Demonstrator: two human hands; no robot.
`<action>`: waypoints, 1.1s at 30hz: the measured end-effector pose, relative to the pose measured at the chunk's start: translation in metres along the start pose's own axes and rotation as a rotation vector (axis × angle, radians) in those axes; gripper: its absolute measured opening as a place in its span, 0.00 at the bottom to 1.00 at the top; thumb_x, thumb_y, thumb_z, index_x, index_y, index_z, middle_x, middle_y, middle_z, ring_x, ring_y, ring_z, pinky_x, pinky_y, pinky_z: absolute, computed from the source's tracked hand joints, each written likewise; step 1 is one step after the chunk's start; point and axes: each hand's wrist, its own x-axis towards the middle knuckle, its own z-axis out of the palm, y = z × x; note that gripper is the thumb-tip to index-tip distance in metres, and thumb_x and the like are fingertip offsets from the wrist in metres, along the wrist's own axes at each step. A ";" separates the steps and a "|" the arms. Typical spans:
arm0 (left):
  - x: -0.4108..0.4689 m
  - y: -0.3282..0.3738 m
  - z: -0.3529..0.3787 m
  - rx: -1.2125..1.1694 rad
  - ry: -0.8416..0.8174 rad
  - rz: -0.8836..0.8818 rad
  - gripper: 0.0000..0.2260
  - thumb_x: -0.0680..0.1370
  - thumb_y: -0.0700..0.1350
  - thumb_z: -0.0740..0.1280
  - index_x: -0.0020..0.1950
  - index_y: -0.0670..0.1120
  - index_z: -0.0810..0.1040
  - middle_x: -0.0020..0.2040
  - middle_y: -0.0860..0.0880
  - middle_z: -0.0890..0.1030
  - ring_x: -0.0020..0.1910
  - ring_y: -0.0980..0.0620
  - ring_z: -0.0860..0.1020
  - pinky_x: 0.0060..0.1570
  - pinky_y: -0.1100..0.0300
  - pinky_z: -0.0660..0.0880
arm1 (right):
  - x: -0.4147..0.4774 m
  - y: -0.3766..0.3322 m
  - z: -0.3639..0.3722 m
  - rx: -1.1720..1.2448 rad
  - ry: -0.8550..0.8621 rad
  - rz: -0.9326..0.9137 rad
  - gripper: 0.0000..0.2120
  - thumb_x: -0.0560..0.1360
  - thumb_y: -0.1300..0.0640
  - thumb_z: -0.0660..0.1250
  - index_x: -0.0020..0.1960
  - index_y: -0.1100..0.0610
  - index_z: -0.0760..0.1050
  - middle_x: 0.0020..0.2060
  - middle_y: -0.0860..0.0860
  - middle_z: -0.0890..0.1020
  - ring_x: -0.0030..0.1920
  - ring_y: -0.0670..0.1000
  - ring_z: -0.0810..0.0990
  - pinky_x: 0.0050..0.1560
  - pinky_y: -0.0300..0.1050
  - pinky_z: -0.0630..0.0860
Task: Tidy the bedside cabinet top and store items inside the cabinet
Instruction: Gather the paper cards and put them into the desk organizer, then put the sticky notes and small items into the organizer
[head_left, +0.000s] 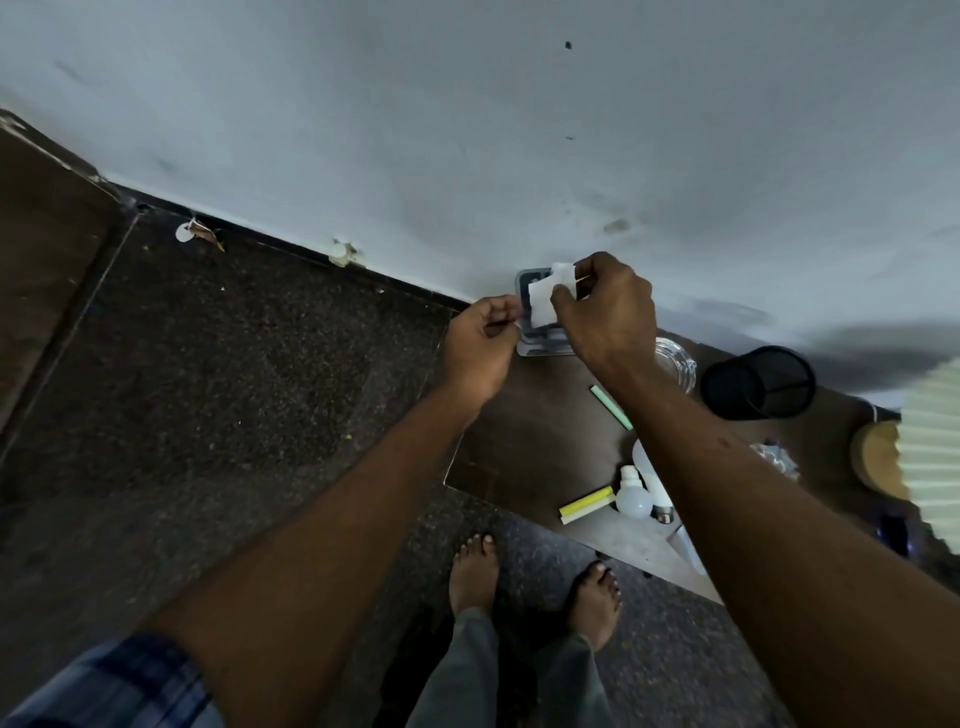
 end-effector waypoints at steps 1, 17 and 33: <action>0.000 0.000 0.001 -0.012 -0.003 -0.005 0.15 0.77 0.30 0.66 0.62 0.40 0.80 0.54 0.46 0.84 0.54 0.51 0.82 0.61 0.51 0.79 | 0.000 -0.001 0.004 -0.021 -0.008 0.000 0.14 0.73 0.50 0.68 0.57 0.52 0.79 0.47 0.49 0.85 0.48 0.55 0.82 0.48 0.48 0.79; 0.007 -0.011 0.000 -0.049 -0.005 -0.039 0.14 0.76 0.32 0.67 0.60 0.42 0.82 0.55 0.45 0.85 0.56 0.48 0.84 0.59 0.45 0.80 | -0.003 -0.012 0.030 -0.121 -0.021 -0.014 0.15 0.77 0.44 0.63 0.55 0.54 0.77 0.47 0.52 0.85 0.51 0.57 0.83 0.48 0.52 0.80; -0.041 -0.017 0.057 -0.016 -0.023 0.054 0.15 0.76 0.33 0.67 0.51 0.54 0.81 0.49 0.50 0.85 0.51 0.53 0.83 0.55 0.55 0.80 | -0.040 0.058 -0.018 0.173 -0.001 -0.024 0.16 0.72 0.51 0.72 0.59 0.52 0.77 0.53 0.49 0.80 0.52 0.50 0.81 0.52 0.47 0.79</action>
